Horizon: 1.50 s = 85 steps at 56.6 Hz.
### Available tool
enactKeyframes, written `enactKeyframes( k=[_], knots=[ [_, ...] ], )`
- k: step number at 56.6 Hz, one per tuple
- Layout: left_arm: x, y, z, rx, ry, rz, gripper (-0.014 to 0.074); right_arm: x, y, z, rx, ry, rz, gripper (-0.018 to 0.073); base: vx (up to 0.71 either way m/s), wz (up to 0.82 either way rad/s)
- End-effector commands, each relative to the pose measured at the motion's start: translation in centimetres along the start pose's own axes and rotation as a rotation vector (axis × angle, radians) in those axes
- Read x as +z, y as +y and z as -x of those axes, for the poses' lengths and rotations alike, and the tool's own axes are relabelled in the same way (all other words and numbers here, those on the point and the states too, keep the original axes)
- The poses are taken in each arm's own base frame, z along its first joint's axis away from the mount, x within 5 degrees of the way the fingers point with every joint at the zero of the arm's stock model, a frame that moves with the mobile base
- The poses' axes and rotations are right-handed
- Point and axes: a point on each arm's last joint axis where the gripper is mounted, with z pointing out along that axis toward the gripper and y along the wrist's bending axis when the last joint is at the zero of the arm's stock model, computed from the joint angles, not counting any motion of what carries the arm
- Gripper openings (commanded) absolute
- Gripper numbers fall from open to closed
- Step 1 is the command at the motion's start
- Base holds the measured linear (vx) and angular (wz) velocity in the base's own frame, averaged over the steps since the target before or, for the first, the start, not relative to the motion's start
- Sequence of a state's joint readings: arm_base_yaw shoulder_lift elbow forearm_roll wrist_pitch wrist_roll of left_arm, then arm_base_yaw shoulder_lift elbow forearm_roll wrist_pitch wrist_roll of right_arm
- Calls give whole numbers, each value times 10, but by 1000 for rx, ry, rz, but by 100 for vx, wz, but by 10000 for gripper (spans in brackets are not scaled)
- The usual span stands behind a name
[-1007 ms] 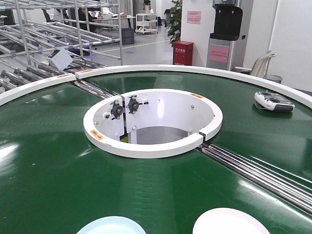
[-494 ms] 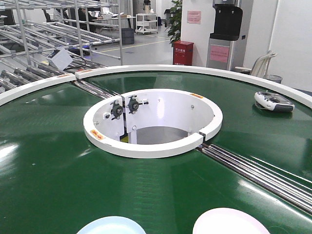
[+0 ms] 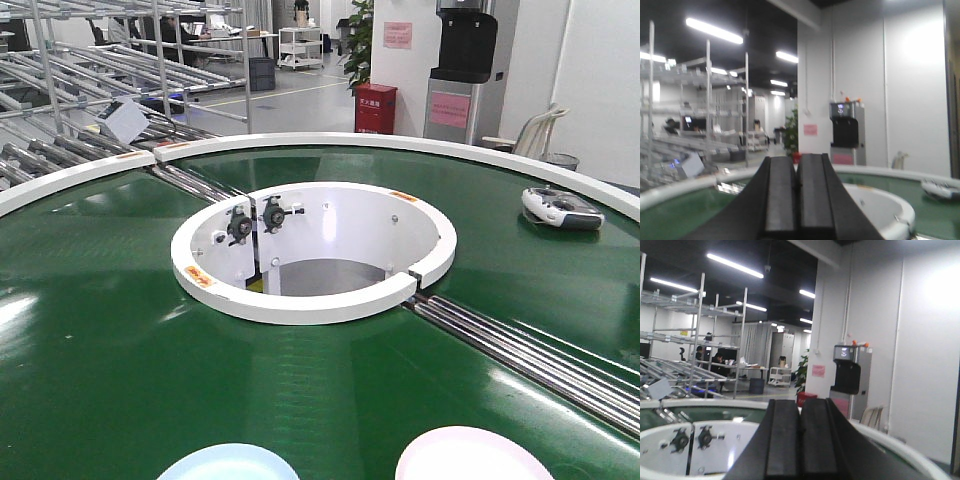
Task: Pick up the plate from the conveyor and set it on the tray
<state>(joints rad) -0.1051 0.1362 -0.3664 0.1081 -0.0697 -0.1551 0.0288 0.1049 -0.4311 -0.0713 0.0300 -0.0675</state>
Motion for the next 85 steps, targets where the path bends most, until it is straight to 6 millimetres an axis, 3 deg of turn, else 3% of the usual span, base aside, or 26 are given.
enactKeyframes(
  k=[1, 5, 10, 15, 22, 34, 41, 47, 53, 61, 66, 70, 78, 85],
  knots=[
    [31, -2, 48, 44, -35, -5, 3, 26, -7, 50, -77, -31, -7, -9, 0, 0],
    [61, -3, 68, 46, 0, 0, 3, 51, -10, 69, -87, 14, -3, -9, 0, 0],
    [98, -3, 69, 46, 65, 2, 3, 81, -12, 79, -83, 63, 4, -9, 0, 0],
    [127, -2, 61, 46, 125, 3, 3, 109, -10, 68, -69, 148, 18, -9, 0, 0],
    [148, -2, 44, 45, 182, 2, 5, 132, -7, 48, -67, 233, 33, -8, 0, 0],
    [155, -1, 34, 45, 224, 3, 85, 140, -5, 36, -71, 302, 43, 76, 0, 0],
    [155, -1, 33, 45, 225, 3, 220, 140, -5, 35, -76, 307, 44, 234, 0, 0],
    [155, -1, 32, 45, 237, 5, 372, 140, -5, 35, -54, 311, 41, 452, 0, 0],
    [155, -1, 31, 45, 249, 6, 476, 140, -5, 35, -50, 308, 40, 601, 0, 0],
    [158, 0, 26, -2, 274, 14, 503, 141, -5, 32, 4, 333, 37, 659, 0, 0],
    [161, -1, 12, -46, 376, 22, 503, 146, -3, 19, 96, 448, 32, 636, 0, 0],
    [164, -4, -8, -44, 527, 16, 503, 160, 0, -3, 130, 650, 32, 606, 0, 0],
    [175, -11, -66, -102, 865, 23, 503, 196, 5, -49, 114, 999, 51, 575, 0, 0],
    [184, -22, -117, -106, 1094, -33, 503, 225, 11, -88, 110, 1190, 62, 573, 0, 0]
  ],
)
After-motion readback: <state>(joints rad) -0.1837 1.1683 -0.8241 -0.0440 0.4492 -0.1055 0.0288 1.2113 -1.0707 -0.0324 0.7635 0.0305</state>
